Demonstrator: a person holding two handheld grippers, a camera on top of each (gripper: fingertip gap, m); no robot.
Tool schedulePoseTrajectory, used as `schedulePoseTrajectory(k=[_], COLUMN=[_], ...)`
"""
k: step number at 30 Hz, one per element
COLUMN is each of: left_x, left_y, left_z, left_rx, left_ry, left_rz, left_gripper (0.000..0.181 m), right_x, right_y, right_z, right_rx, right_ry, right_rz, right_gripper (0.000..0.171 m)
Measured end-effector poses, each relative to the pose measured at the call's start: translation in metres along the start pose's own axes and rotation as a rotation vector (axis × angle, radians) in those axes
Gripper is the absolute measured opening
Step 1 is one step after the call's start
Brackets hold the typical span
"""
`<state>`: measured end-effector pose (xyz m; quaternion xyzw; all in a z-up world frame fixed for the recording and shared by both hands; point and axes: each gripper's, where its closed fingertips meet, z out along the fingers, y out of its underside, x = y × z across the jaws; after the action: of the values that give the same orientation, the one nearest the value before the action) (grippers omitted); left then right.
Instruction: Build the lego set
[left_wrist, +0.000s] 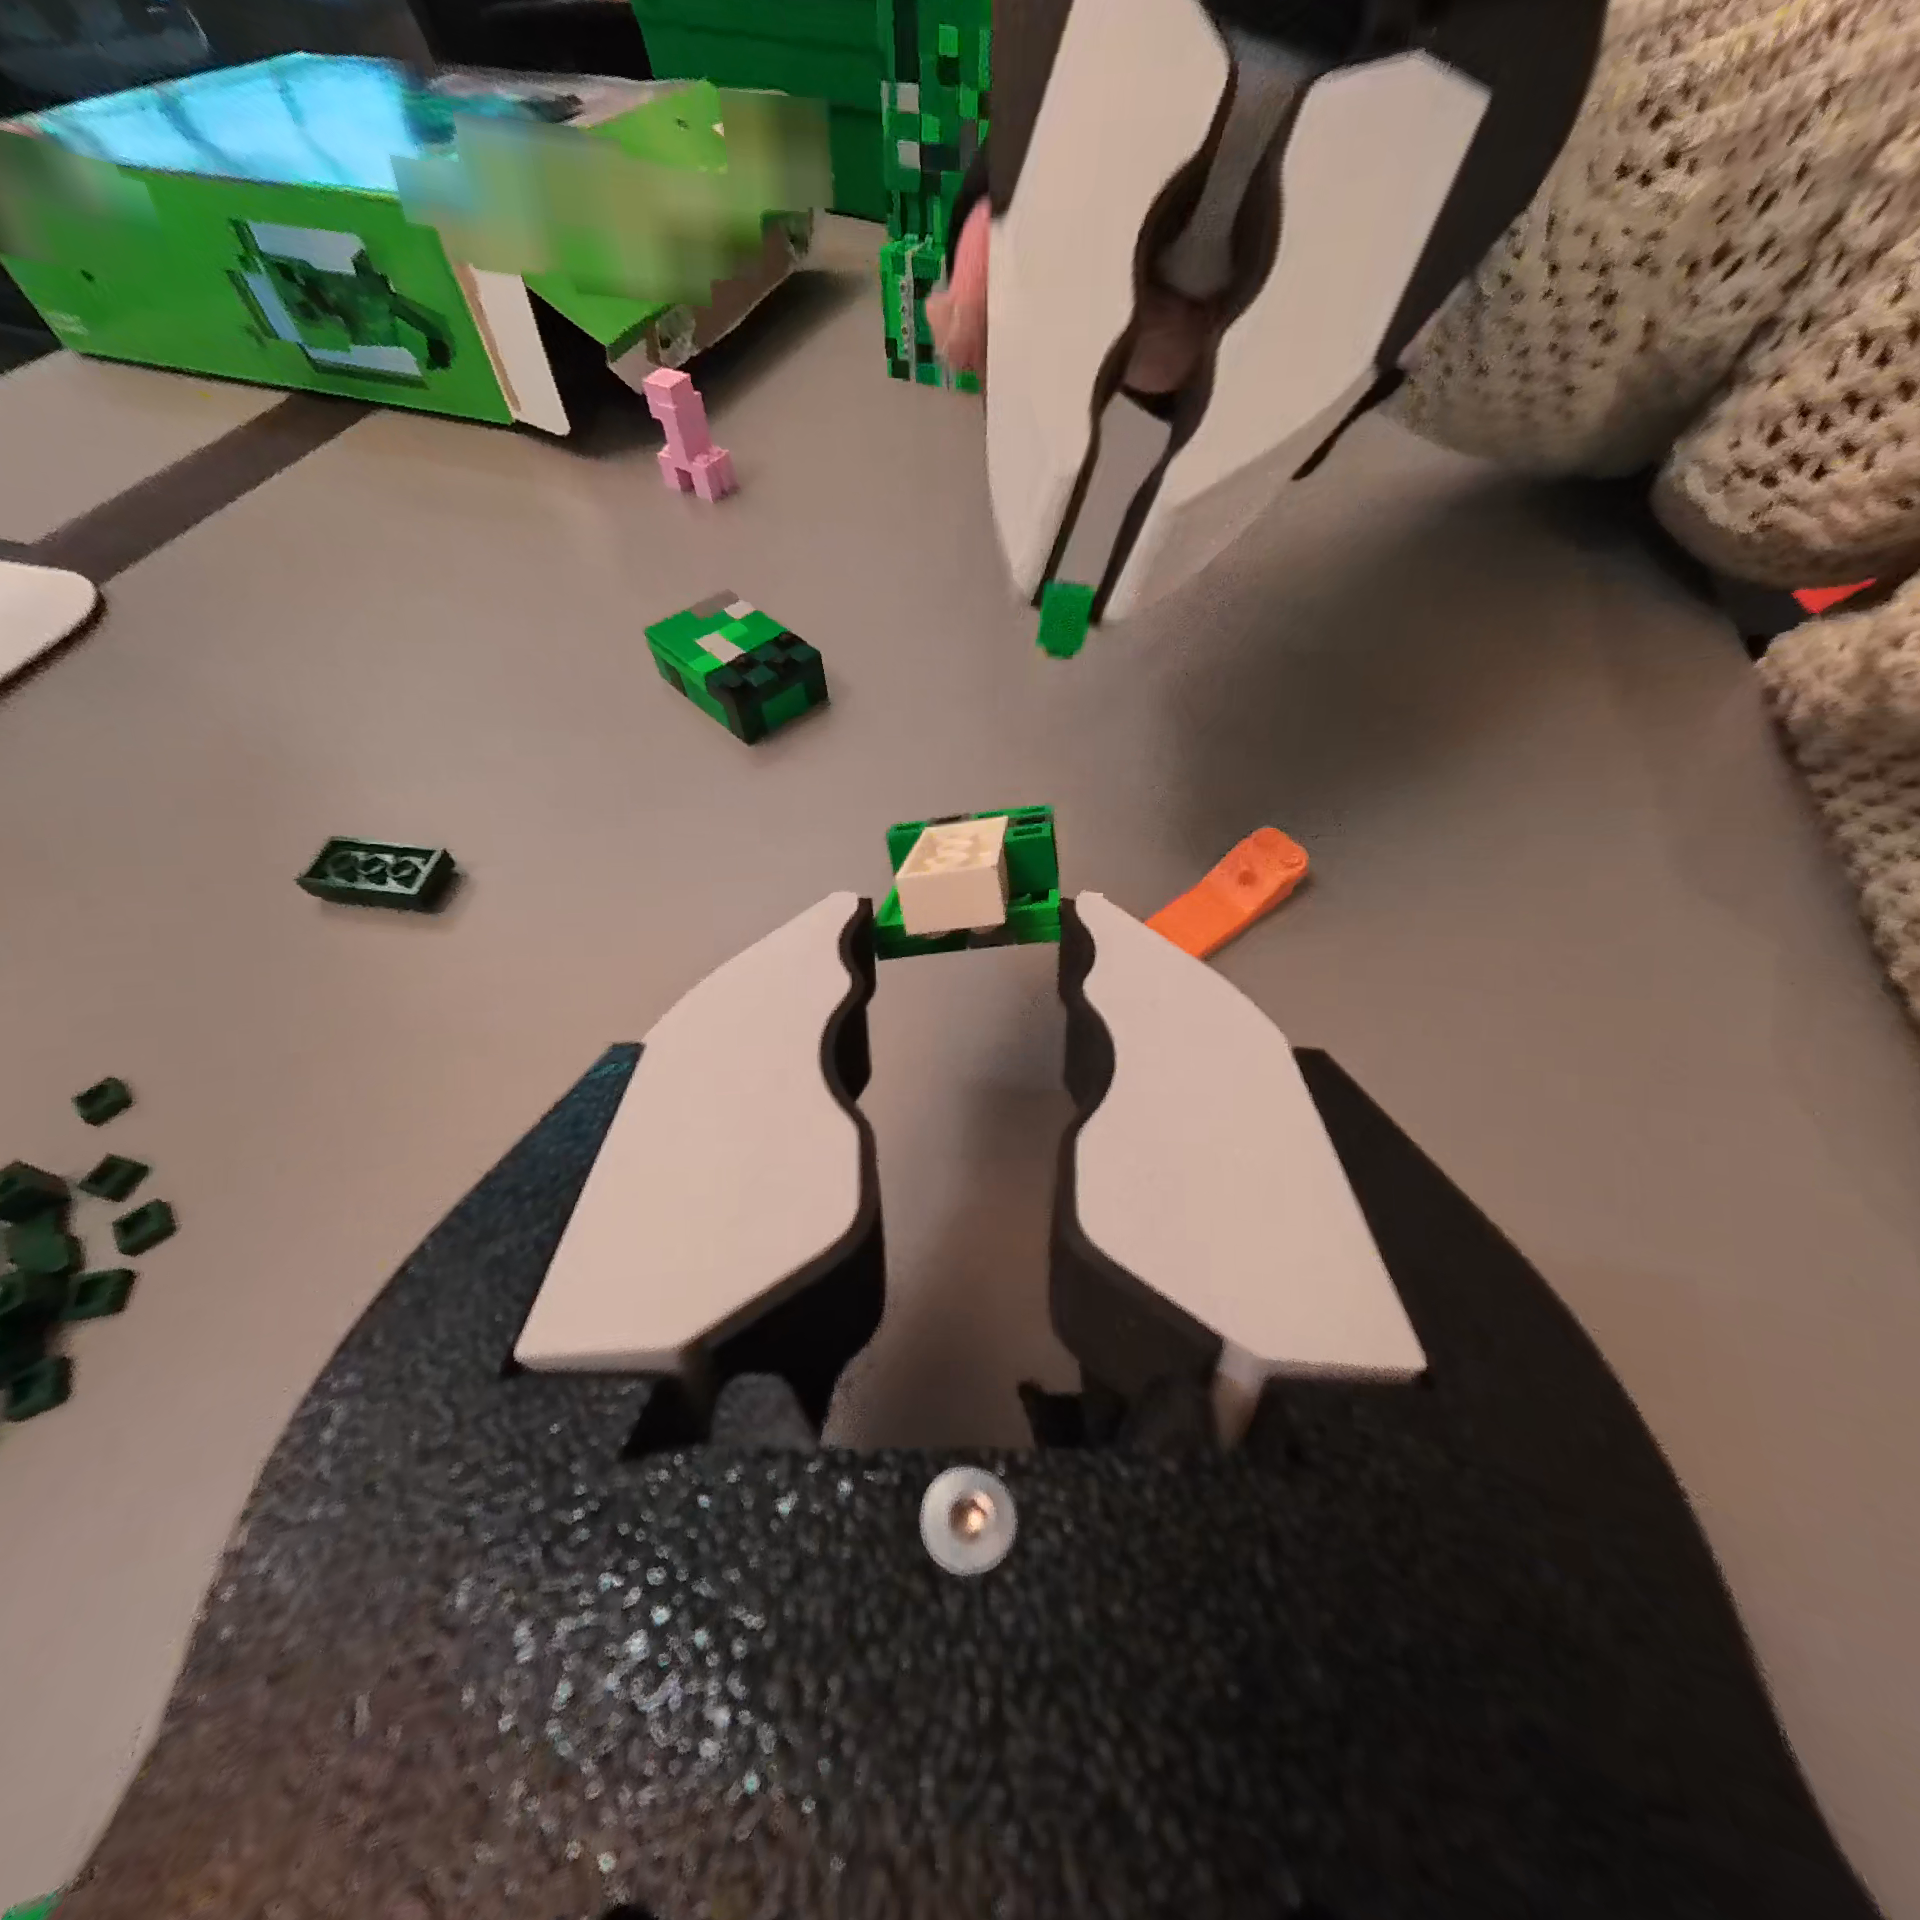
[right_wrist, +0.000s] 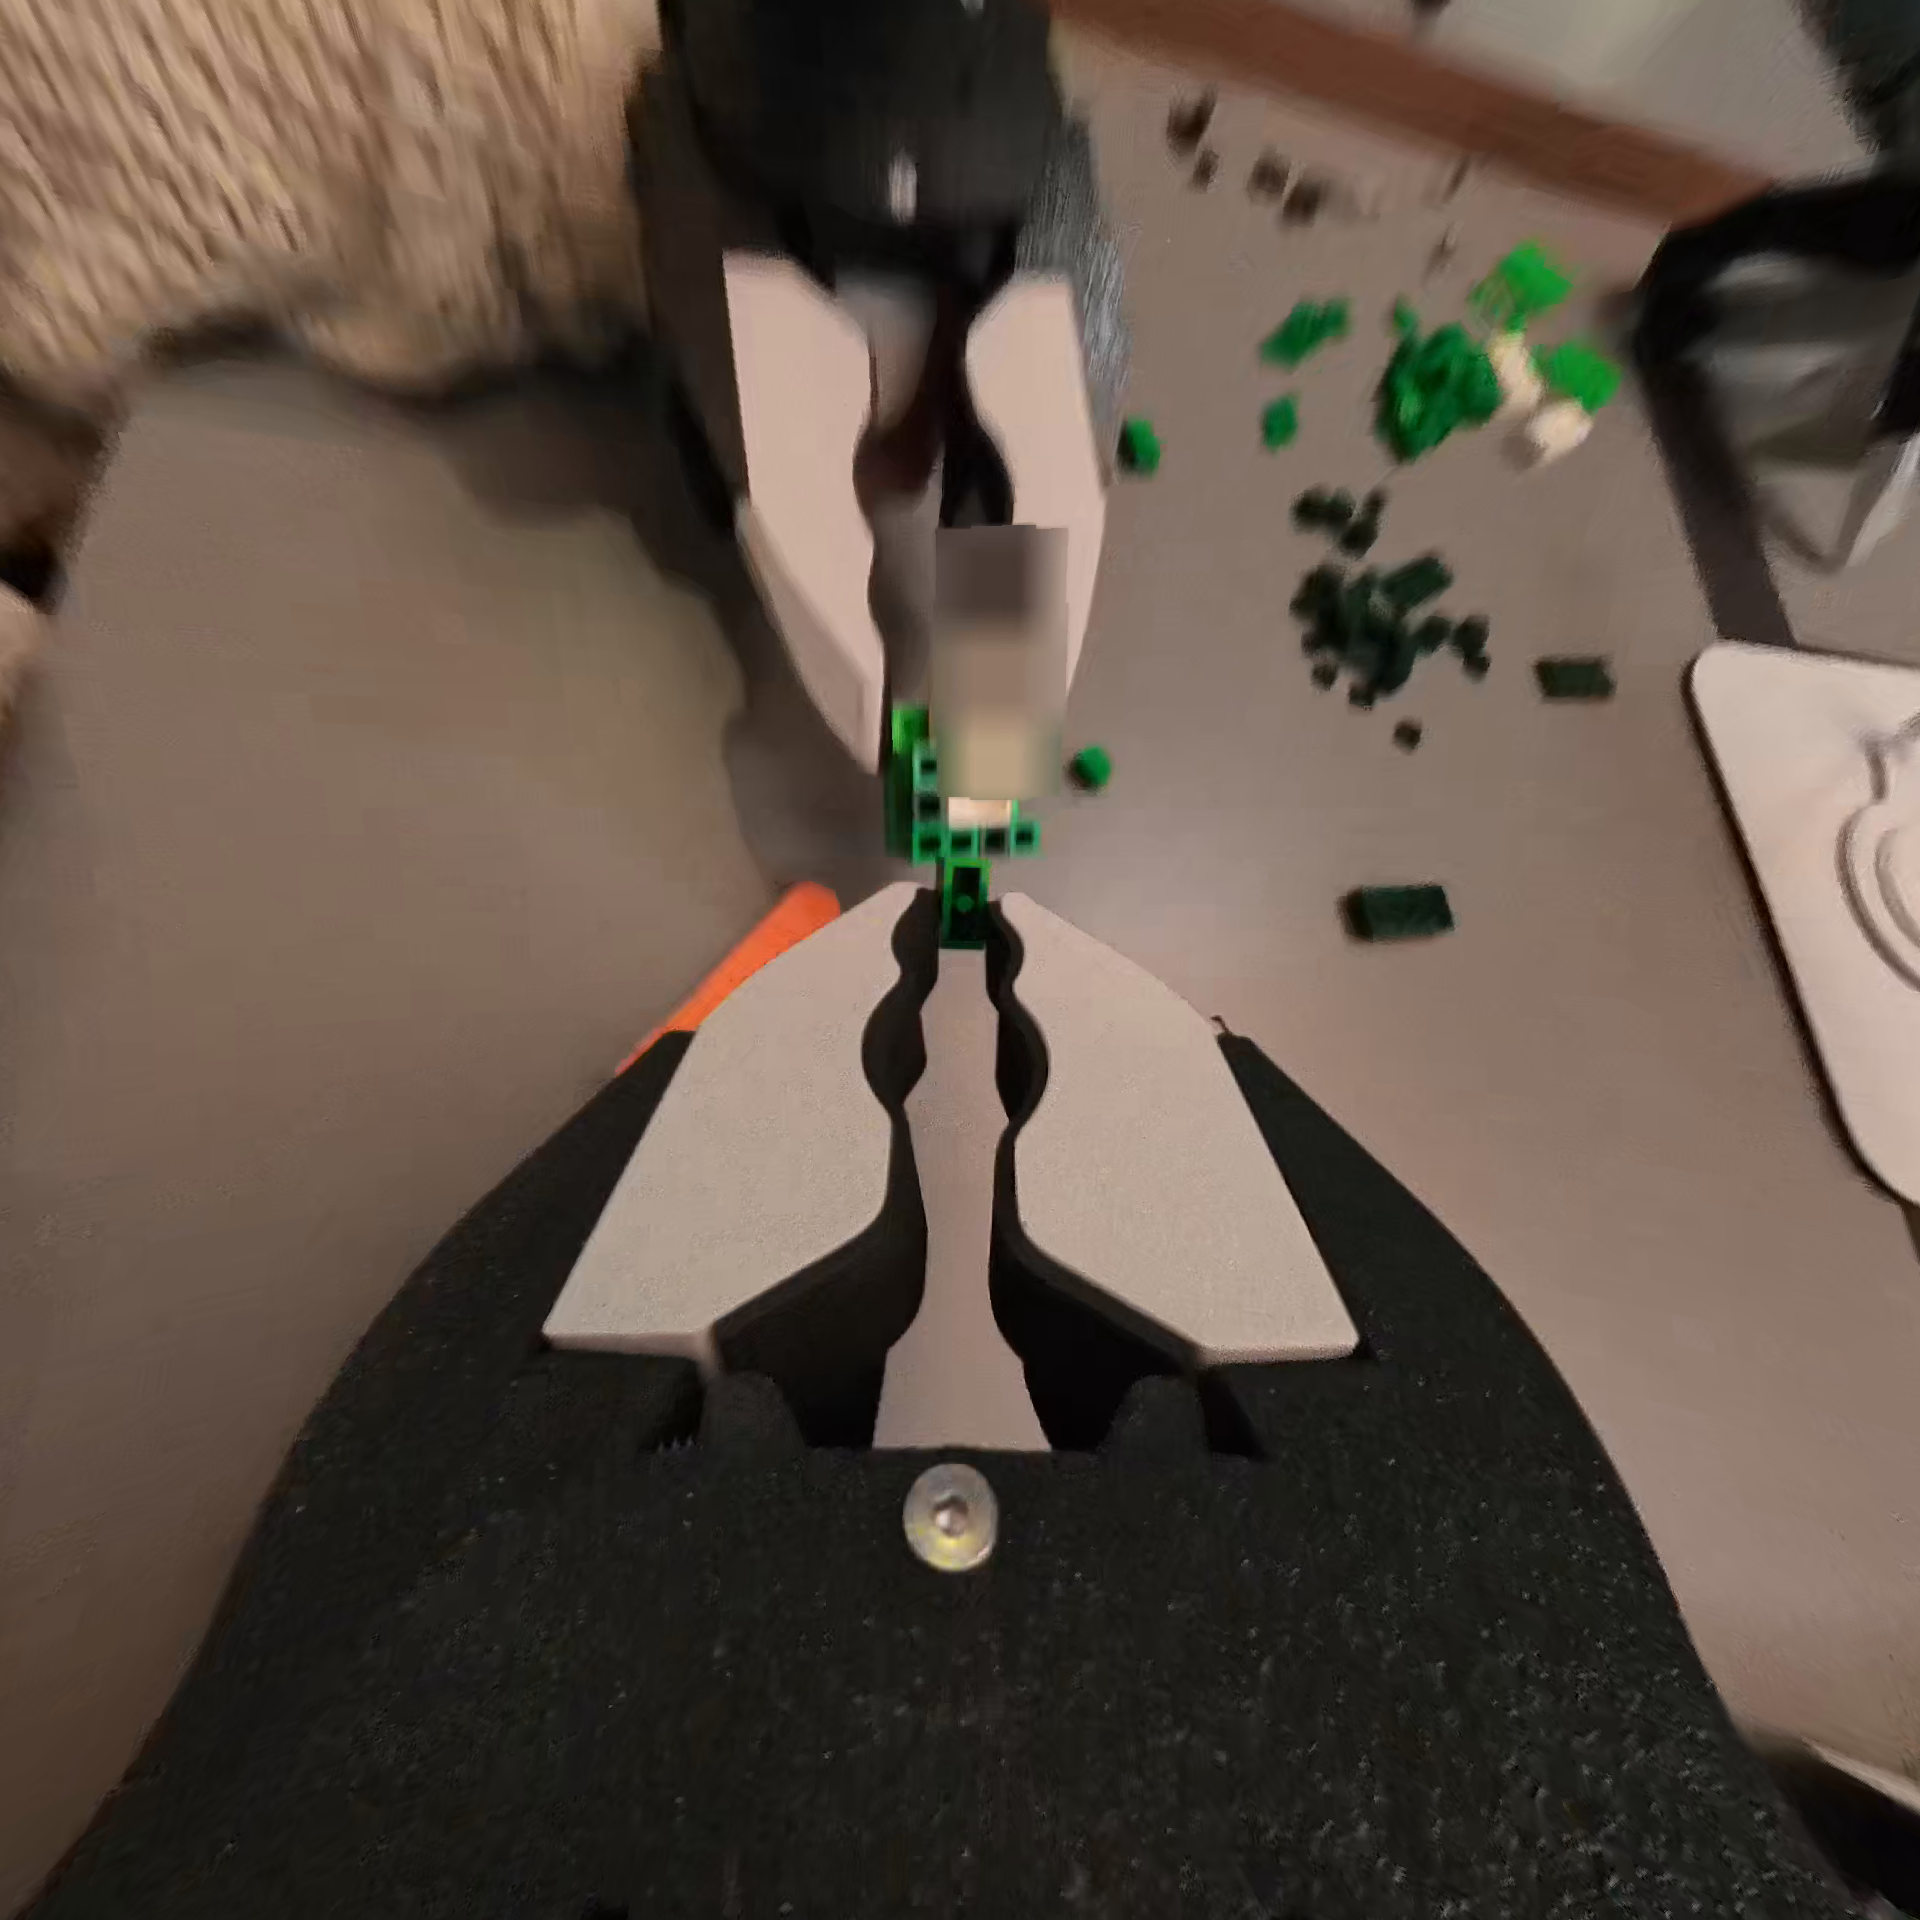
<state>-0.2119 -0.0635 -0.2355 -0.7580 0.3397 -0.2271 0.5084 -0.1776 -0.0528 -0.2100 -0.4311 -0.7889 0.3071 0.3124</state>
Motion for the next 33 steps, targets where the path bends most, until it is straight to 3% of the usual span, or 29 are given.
schedulePoseTrajectory(k=[5,12,33], left_x=[0.005,0.014,0.016], left_y=[0.006,0.003,0.005], left_z=[0.005,0.005,0.005], left_rx=[-0.05,-0.048,-0.06], left_ry=[0.051,0.103,0.115], left_rz=[-0.117,-0.153,-0.149], left_gripper=[0.034,0.034,0.034], right_x=[-0.007,-0.015,-0.02], right_y=[-0.029,-0.026,-0.016], right_z=[0.006,0.026,0.036], right_rx=[0.17,0.195,0.072], right_ry=[-0.073,-0.137,-0.113], right_rz=[0.084,0.161,0.133], right_gripper=[0.008,0.008,0.008])
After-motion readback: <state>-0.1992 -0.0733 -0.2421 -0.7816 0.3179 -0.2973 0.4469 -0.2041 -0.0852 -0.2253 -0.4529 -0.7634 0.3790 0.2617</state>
